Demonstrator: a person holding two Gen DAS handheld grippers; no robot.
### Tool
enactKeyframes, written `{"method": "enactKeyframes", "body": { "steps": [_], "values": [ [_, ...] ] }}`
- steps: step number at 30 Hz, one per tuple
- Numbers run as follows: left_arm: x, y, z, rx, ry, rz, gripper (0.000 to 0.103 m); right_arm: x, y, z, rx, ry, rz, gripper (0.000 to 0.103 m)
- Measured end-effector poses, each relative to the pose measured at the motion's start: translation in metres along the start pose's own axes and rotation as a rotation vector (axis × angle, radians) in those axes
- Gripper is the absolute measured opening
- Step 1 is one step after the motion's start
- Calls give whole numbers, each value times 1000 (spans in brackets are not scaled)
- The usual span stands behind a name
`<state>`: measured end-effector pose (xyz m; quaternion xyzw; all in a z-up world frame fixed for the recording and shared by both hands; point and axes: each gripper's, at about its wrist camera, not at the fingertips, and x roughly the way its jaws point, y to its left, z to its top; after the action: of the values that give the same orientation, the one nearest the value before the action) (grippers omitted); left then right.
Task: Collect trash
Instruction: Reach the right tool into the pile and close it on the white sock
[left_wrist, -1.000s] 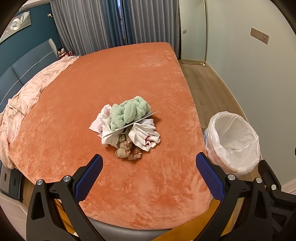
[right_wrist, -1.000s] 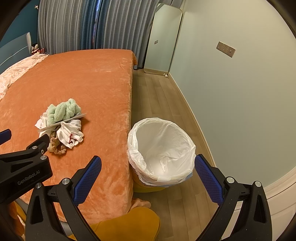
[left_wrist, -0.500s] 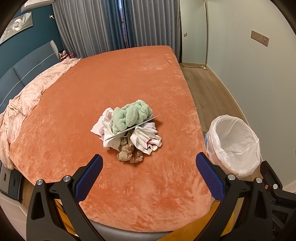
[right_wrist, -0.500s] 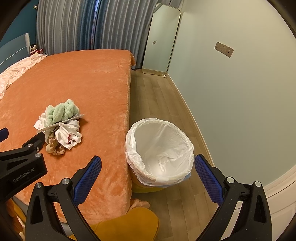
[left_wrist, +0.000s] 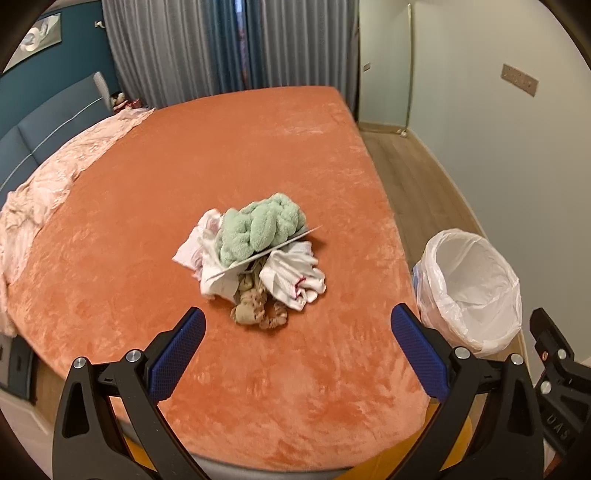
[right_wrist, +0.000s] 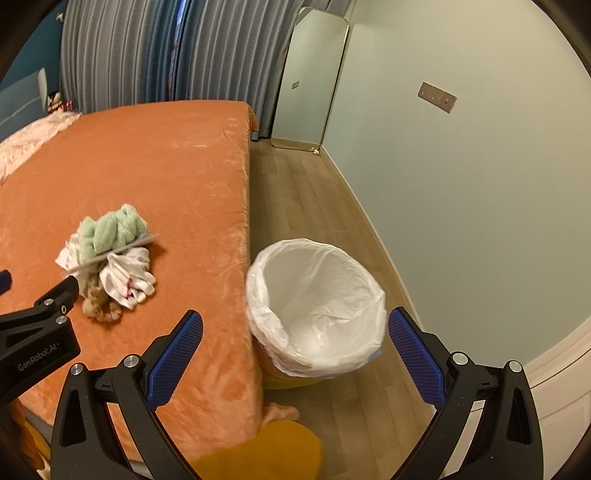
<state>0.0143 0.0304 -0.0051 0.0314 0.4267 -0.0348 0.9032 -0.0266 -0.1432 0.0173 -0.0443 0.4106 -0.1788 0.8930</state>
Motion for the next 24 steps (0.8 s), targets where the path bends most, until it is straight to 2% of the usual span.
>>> {"method": "enactKeyframes", "body": {
  "steps": [6, 11, 16, 18, 20, 24],
  "values": [
    [23, 36, 4, 19, -16, -5, 96, 9, 22, 3, 4, -23, -7, 96],
    [52, 91, 4, -93, -7, 11, 96, 23, 39, 5, 27, -8, 21, 96],
    [88, 137, 5, -164, 14, -41, 96, 39, 69, 9, 7, 12, 56, 96],
    [104, 143, 6, -140, 36, -80, 95, 47, 82, 11, 0, 27, 76, 96],
    [125, 145, 7, -69, 58, -106, 92, 56, 93, 13, 11, 44, 103, 96],
    [151, 140, 9, 27, 76, -114, 84, 72, 113, 15, 22, 74, 131, 96]
  ]
}}
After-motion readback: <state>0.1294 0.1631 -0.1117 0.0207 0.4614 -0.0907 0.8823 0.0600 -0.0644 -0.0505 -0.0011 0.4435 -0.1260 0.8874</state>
